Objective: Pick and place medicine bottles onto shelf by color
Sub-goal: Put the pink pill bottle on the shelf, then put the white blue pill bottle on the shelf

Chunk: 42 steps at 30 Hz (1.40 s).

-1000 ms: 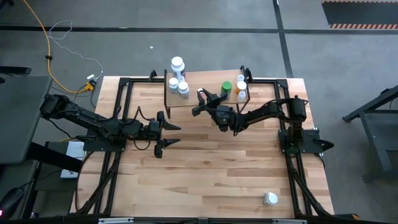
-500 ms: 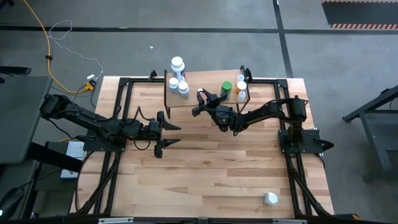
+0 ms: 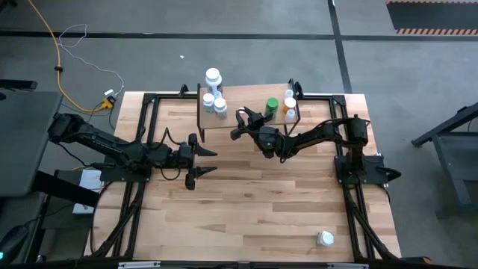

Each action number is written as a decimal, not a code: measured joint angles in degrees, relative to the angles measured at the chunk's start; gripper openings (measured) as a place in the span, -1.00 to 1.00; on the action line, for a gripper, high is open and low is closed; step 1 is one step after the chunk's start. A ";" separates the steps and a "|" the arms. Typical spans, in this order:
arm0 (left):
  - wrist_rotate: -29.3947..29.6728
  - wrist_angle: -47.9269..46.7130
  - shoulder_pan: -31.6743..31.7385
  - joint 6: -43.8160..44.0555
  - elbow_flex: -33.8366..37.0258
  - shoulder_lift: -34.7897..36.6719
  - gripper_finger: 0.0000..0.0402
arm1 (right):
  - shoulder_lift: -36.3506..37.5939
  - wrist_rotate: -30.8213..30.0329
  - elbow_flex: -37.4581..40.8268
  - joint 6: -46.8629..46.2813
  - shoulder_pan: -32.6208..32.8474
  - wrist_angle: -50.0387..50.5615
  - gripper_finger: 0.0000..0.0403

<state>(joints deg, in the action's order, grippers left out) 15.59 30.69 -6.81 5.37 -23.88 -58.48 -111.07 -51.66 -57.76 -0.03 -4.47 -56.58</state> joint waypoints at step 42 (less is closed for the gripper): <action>0.00 -0.03 0.02 0.00 0.00 -0.02 0.12 | 2.70 -2.75 0.02 12.58 14.76 11.44 -0.13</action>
<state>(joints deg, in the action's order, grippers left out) 15.59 30.65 -6.79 5.37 -23.88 -58.50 -108.36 -54.41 -57.74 12.55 10.29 -45.14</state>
